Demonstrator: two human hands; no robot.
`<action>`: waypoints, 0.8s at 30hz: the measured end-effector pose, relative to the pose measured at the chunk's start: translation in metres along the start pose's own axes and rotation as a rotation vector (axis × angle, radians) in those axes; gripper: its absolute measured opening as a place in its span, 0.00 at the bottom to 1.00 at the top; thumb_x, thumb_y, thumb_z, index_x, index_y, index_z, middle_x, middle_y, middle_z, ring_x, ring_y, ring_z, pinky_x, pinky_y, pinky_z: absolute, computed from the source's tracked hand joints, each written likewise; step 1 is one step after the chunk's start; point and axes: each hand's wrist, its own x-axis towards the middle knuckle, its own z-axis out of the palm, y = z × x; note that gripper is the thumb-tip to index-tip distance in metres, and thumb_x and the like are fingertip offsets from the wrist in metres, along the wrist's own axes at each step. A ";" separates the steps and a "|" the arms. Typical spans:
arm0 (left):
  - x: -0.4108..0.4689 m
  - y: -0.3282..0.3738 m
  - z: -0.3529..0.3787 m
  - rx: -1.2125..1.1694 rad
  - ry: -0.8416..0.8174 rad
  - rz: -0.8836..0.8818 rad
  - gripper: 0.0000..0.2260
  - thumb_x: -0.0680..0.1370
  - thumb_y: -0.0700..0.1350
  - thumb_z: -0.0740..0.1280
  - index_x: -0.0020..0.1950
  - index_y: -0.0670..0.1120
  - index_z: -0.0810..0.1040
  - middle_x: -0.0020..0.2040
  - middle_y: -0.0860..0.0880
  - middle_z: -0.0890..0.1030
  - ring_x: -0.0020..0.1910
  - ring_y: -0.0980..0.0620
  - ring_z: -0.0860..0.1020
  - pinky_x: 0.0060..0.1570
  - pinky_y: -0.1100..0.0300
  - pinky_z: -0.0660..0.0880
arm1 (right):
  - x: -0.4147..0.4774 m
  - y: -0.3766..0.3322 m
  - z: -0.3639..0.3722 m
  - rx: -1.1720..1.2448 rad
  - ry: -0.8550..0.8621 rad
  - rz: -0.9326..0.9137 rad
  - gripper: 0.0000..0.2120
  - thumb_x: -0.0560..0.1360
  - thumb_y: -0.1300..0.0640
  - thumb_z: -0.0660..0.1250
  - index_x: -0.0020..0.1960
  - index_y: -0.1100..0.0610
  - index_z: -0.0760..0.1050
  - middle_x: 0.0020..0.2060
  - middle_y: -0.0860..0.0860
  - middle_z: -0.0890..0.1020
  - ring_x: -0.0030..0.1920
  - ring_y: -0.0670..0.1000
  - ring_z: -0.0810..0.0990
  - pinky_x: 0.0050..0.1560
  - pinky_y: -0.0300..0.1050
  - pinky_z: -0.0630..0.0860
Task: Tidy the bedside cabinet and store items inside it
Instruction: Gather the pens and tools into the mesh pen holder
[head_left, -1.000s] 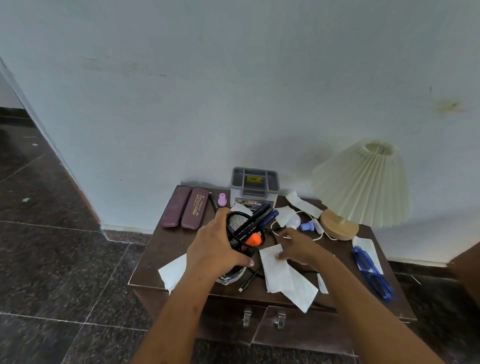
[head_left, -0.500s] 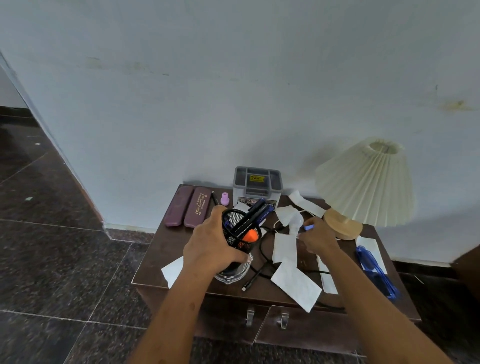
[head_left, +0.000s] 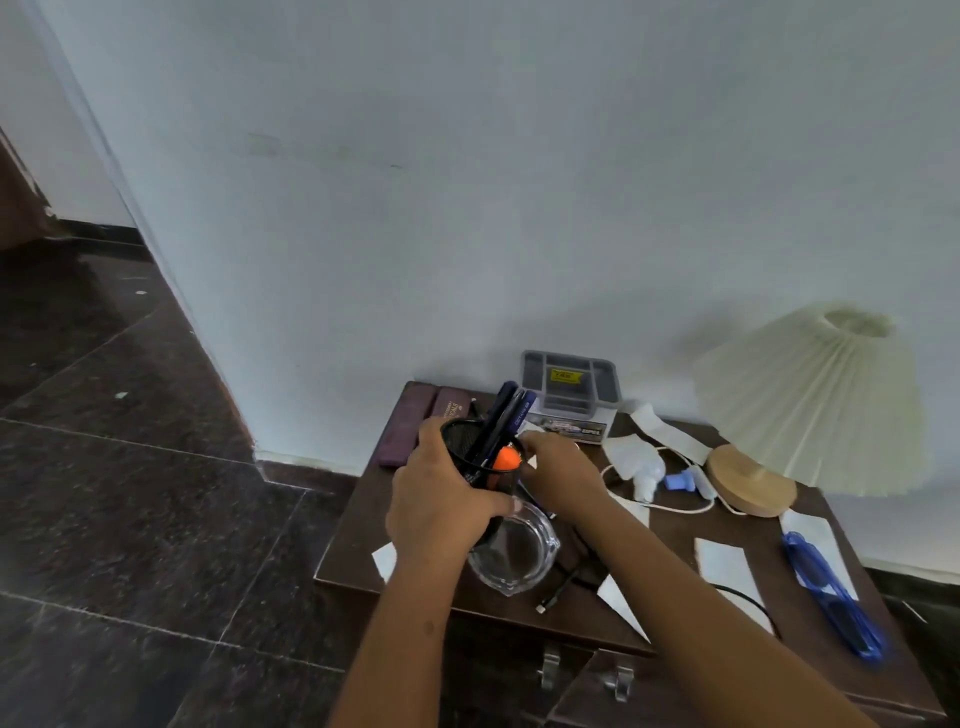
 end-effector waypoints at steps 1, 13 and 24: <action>0.002 -0.002 -0.001 -0.005 0.016 -0.017 0.41 0.57 0.52 0.79 0.65 0.56 0.62 0.54 0.55 0.77 0.56 0.48 0.76 0.51 0.51 0.76 | 0.006 -0.010 0.005 -0.054 -0.009 -0.018 0.07 0.73 0.54 0.64 0.50 0.48 0.77 0.50 0.50 0.81 0.53 0.54 0.79 0.51 0.51 0.77; 0.020 -0.020 -0.013 -0.005 0.033 -0.073 0.43 0.56 0.54 0.79 0.65 0.57 0.60 0.55 0.55 0.76 0.58 0.47 0.75 0.52 0.49 0.76 | 0.043 -0.025 0.043 -0.375 0.010 0.026 0.18 0.70 0.51 0.67 0.58 0.55 0.74 0.54 0.54 0.80 0.52 0.55 0.78 0.45 0.47 0.74; 0.011 -0.014 -0.013 0.012 -0.024 -0.012 0.43 0.57 0.51 0.79 0.66 0.56 0.60 0.54 0.53 0.75 0.58 0.47 0.74 0.52 0.47 0.77 | 0.001 -0.017 -0.052 0.212 0.500 0.069 0.03 0.78 0.55 0.60 0.48 0.52 0.72 0.42 0.49 0.77 0.37 0.48 0.75 0.36 0.41 0.69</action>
